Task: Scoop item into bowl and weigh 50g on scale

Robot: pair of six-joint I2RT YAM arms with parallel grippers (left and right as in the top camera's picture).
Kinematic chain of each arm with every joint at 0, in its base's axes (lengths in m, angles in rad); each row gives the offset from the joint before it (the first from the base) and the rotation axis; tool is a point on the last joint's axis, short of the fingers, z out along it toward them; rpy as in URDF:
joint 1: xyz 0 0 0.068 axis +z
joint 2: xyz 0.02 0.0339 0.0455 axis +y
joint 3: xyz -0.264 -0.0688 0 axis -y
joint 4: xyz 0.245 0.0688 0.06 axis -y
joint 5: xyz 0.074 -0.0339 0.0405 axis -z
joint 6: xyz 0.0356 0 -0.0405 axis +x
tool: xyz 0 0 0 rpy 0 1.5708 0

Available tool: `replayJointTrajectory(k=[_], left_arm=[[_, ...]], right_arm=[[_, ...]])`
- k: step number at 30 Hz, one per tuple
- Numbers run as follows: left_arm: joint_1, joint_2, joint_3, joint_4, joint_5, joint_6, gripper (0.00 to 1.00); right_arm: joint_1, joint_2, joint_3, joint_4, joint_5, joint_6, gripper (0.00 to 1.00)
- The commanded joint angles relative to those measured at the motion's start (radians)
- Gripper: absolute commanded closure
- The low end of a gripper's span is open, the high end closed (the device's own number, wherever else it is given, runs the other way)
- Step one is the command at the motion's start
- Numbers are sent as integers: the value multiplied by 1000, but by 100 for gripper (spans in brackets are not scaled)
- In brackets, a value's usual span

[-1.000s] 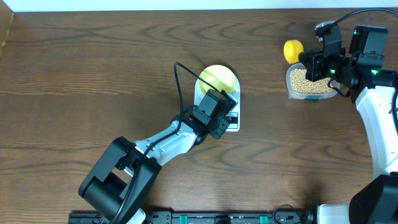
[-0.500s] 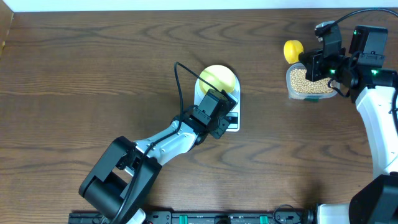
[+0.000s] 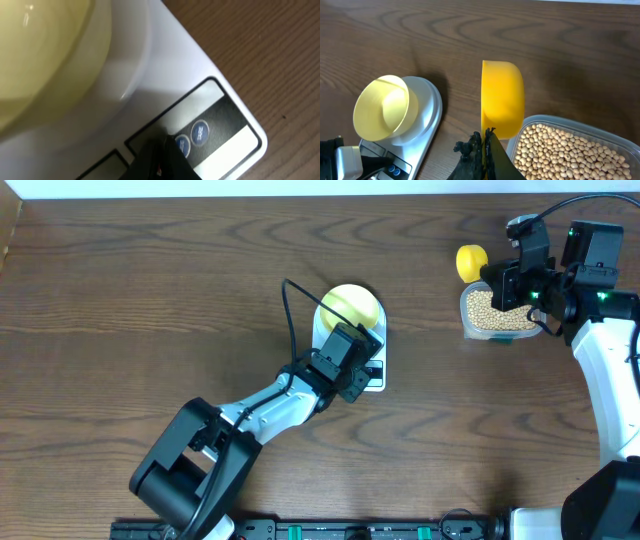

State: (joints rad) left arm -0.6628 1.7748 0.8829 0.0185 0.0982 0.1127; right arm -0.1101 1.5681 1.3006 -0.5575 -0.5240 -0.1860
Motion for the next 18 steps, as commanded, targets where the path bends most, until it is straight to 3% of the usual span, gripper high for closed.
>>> replayJointTrajectory(k=[1, 18], left_arm=[[3, 68, -13, -21, -17, 18, 92], [5, 68, -13, -92, -51, 71, 92]], right_arm=[[13, -18, 20, -3, -13, -14, 99], [13, -18, 20, -3, -13, -14, 99]])
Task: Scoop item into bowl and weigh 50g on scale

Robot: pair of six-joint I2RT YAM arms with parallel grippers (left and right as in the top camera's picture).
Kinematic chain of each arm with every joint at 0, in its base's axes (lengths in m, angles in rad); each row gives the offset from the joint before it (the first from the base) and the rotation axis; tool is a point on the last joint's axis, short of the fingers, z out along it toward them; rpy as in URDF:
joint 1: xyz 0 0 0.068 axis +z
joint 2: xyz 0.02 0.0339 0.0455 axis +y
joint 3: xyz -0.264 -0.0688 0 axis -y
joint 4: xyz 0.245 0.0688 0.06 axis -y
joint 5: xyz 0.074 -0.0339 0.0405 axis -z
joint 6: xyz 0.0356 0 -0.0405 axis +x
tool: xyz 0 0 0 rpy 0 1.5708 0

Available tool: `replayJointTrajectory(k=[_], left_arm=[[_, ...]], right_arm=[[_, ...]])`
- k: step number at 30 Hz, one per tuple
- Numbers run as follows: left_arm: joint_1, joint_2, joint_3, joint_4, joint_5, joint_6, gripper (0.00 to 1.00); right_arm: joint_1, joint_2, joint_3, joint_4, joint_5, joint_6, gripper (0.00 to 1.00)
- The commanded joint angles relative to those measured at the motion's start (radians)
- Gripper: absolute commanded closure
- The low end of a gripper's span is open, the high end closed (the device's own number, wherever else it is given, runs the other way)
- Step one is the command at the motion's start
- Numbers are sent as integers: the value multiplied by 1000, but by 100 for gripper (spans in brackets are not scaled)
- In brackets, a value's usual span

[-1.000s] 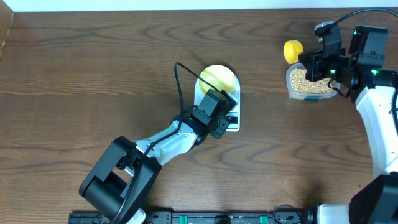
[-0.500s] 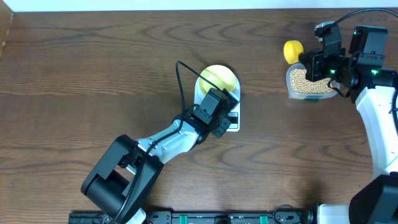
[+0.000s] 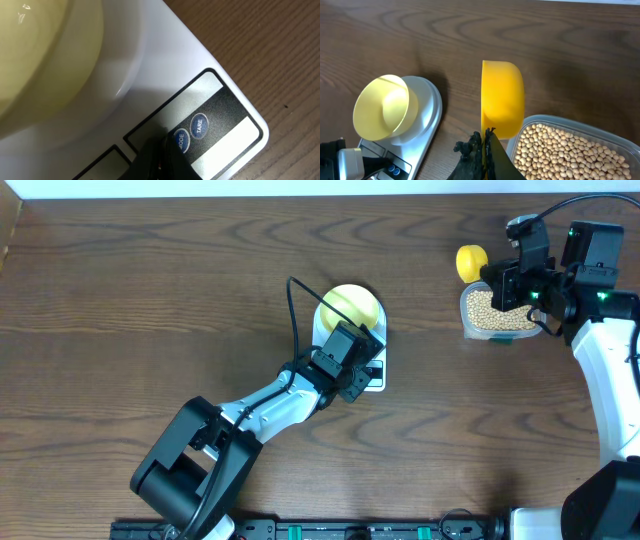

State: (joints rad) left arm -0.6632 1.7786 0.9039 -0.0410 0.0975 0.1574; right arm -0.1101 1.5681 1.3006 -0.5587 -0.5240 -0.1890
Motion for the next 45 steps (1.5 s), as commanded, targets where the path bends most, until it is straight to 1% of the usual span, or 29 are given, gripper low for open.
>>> replayJointTrajectory(k=[1, 7, 12, 20, 23, 39, 43, 45], left_arm=[[5, 64, -34, -27, -50, 26, 92], [5, 64, -34, -10, -58, 38, 92], [5, 75, -34, -10, -73, 74, 92], [6, 93, -34, -10, -92, 79, 92], [8, 93, -34, -10, -98, 105, 92], [-8, 93, -34, -59, -97, 104, 92], [-13, 93, -34, -58, -37, 104, 92], [-22, 93, -34, -59, -31, 104, 92]], right_arm=[[13, -18, 20, -2, -13, -11, 99], [13, -18, 20, -2, -14, -11, 99], [13, -18, 20, -3, -14, -11, 99], [13, -18, 20, -3, -13, -11, 99], [13, -18, 20, -3, -13, -11, 99], [13, -18, 20, -3, -13, -11, 99], [13, -18, 20, -3, -13, -11, 99], [13, -18, 20, -3, -13, -11, 99]])
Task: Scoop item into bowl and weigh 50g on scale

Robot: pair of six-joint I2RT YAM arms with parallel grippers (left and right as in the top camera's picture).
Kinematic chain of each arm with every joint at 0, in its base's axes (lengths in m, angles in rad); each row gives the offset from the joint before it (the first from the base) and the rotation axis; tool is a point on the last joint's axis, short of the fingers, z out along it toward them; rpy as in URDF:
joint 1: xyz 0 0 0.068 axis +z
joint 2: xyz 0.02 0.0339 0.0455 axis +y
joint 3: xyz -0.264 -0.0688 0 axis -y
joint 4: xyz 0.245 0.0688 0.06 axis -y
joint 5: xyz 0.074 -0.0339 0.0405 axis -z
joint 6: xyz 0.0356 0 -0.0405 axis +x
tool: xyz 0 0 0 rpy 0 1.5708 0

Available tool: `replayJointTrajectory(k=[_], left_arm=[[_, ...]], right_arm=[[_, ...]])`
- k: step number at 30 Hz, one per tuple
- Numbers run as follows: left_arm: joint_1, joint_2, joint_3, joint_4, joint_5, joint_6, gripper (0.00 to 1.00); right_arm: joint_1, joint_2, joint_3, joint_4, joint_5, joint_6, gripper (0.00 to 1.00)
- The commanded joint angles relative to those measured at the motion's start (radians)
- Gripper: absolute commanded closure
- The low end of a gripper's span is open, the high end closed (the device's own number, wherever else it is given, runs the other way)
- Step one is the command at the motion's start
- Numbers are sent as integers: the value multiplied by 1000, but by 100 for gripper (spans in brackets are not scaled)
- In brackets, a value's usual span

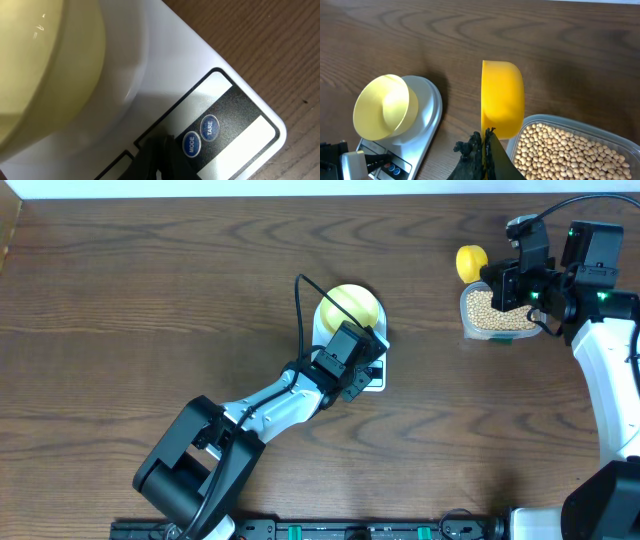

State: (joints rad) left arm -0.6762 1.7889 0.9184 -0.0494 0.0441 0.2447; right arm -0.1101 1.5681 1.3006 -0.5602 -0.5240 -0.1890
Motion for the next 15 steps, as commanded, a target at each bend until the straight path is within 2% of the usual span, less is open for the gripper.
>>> replayJointTrajectory(k=[1, 15], left_arm=[[-11, 82, -48, -50, 23, 17, 92], [-11, 82, -48, -73, 23, 17, 92]], right_arm=[[13, -18, 20, -2, -13, -11, 99], [13, -18, 20, -5, -14, -11, 99]])
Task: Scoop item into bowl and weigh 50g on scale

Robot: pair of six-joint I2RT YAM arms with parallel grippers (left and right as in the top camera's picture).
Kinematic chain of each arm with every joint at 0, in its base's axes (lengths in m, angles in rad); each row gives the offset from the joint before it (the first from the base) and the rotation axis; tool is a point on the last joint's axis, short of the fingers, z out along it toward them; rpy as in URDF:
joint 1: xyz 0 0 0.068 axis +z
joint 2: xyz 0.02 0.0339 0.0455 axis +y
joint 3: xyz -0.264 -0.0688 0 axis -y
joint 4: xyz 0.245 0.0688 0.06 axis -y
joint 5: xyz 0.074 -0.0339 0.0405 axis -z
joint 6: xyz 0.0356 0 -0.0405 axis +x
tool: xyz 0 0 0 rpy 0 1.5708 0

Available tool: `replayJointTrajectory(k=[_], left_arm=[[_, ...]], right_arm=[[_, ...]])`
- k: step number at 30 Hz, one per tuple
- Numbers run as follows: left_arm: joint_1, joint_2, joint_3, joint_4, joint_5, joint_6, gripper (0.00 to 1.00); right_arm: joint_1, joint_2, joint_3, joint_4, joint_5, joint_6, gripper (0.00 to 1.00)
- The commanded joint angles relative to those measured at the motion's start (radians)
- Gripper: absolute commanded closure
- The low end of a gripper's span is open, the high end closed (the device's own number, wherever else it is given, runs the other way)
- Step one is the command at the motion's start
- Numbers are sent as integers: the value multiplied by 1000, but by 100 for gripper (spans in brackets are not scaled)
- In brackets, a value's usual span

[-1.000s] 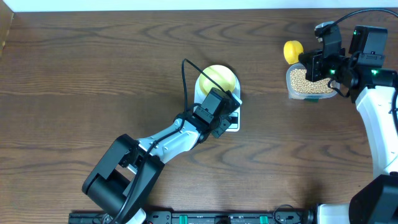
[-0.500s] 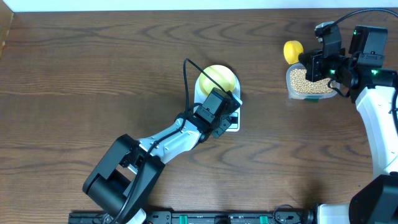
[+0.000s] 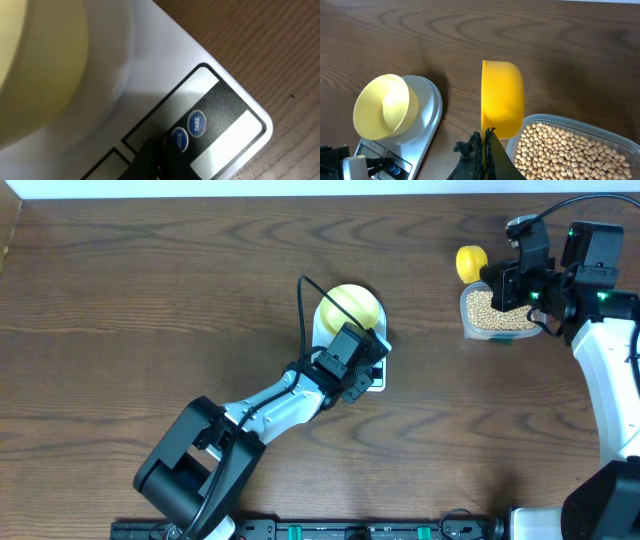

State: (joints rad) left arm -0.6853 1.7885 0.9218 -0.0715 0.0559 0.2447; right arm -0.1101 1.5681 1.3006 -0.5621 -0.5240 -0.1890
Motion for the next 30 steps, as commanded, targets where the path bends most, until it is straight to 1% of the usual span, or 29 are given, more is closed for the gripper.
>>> replayJointTrajectory(k=[1, 6, 12, 20, 30], left_arm=[[-2, 83, -51, -51, 11, 17, 92], [0, 83, -51, -51, 11, 18, 92], [13, 83, -51, -46, 11, 55, 92], [23, 90, -52, -21, 12, 54, 92], [23, 138, -52, -21, 11, 54, 92]], right_arm=[[13, -18, 20, -4, -14, -11, 99], [13, -18, 20, -7, -13, -11, 99], [13, -18, 20, -7, -13, -11, 99], [13, -18, 20, -7, -13, -11, 99], [13, -18, 20, -7, -13, -11, 99]])
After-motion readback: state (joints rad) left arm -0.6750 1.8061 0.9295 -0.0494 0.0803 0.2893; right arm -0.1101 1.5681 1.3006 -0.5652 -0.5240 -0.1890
